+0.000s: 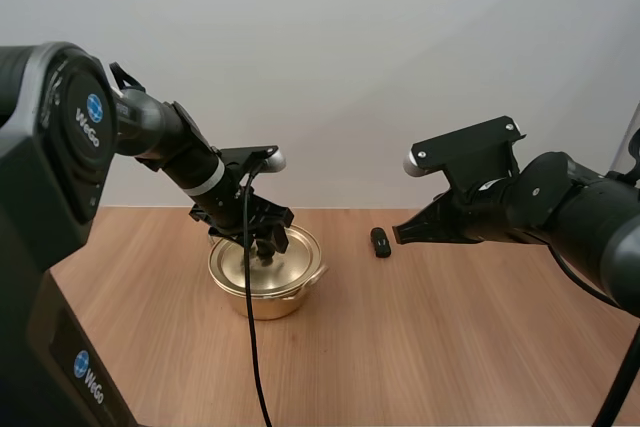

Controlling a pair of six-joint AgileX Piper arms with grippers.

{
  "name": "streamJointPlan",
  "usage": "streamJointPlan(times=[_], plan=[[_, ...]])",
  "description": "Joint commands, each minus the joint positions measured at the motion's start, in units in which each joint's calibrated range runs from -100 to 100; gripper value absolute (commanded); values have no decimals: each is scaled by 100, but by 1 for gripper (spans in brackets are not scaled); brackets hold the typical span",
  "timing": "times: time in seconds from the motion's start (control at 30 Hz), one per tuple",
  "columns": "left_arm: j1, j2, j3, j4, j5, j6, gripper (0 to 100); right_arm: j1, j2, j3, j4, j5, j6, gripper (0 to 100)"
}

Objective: Open the pot, put the car inside, and close it

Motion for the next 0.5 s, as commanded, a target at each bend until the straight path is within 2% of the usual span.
streamJointPlan(times=[0.0,0.03,0.1,0.3,0.47], plan=[[0,70,-2,49,-171,-3,73,4,3,-9,-2,-13,0,0],[0,70,-2,49,-252,12,52,4,3,-9,-2,-13,0,0],[0,70,-2,49,-306,13,1,4,3,-9,-42,-13,0,0],[0,-88,-413,-111,14,66,0,4,328,-9,8,-638,0,0],[7,-850,-1241,-520,515,-44,0,88,1869,-107,539,-1566,-291,0]])
